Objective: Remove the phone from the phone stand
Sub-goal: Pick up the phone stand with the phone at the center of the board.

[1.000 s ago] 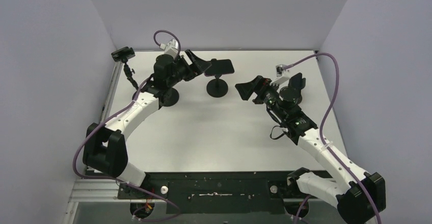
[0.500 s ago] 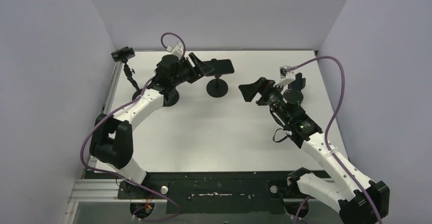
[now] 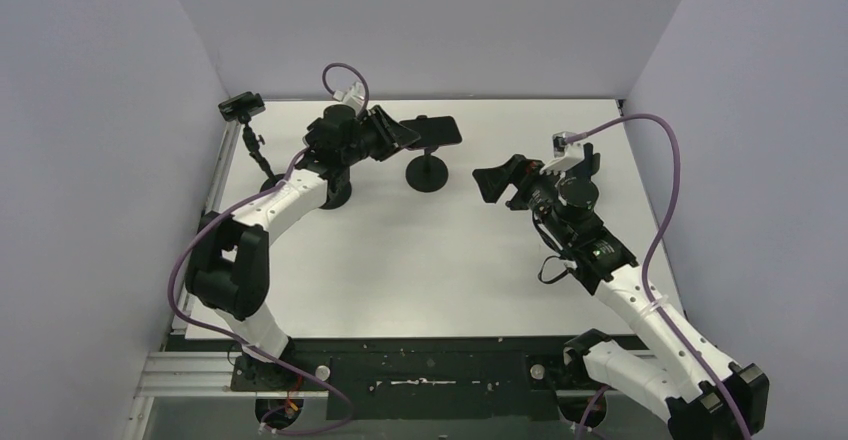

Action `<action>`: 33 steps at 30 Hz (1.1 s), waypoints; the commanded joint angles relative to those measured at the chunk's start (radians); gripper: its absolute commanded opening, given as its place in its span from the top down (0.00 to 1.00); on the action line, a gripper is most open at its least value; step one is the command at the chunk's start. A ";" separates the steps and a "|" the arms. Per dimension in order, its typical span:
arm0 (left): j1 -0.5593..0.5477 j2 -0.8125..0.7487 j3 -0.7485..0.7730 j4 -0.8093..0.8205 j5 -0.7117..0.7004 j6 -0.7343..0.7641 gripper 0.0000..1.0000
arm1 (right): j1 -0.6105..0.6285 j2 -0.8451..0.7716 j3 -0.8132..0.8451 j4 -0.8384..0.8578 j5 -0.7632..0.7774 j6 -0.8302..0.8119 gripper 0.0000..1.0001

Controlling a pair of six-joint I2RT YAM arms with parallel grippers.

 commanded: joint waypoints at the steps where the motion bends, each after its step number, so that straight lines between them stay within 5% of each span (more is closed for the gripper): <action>1: 0.005 0.013 0.058 0.093 0.036 -0.018 0.75 | -0.005 -0.034 0.029 -0.003 0.031 -0.026 0.00; 11: 0.003 0.004 0.065 0.162 0.100 -0.019 1.00 | -0.006 -0.045 0.041 -0.027 0.039 -0.060 0.00; 33: -0.004 -0.237 -0.056 0.230 0.331 -0.086 1.00 | -0.005 -0.084 0.223 -0.219 0.060 -0.297 0.00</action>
